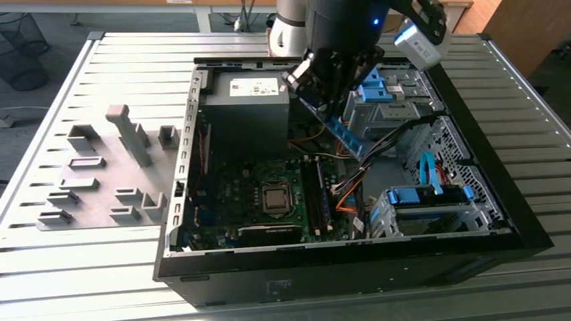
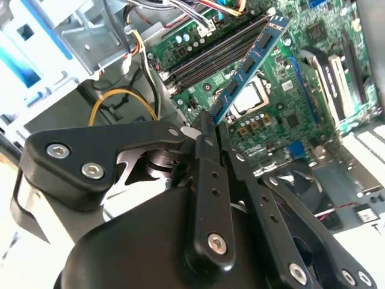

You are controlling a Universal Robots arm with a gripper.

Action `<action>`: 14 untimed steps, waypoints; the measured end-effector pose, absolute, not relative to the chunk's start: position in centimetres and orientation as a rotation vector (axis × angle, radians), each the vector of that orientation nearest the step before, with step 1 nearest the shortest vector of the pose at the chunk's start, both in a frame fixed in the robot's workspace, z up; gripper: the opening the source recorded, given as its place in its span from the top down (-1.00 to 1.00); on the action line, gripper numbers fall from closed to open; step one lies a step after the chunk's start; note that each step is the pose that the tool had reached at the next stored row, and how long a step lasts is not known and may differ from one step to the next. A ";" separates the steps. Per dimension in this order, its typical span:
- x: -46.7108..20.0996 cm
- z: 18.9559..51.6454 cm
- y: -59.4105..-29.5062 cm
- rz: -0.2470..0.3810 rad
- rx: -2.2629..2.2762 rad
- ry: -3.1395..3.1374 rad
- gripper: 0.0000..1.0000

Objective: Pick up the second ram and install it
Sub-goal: 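Insert the second ram into the second slot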

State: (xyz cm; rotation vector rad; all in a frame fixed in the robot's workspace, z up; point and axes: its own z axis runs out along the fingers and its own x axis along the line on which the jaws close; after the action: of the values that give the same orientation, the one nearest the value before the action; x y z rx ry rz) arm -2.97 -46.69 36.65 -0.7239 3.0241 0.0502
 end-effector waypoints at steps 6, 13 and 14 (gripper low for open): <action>-3.0 36.3 -46.7 0.047 -0.557 3.058 0.72; -3.0 36.0 -46.7 0.044 -0.361 3.085 0.72; -3.0 36.0 -46.7 0.043 -0.334 3.088 0.72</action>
State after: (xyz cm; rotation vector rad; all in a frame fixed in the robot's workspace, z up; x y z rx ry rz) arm -2.97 -46.68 35.97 -0.3338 3.0879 0.0435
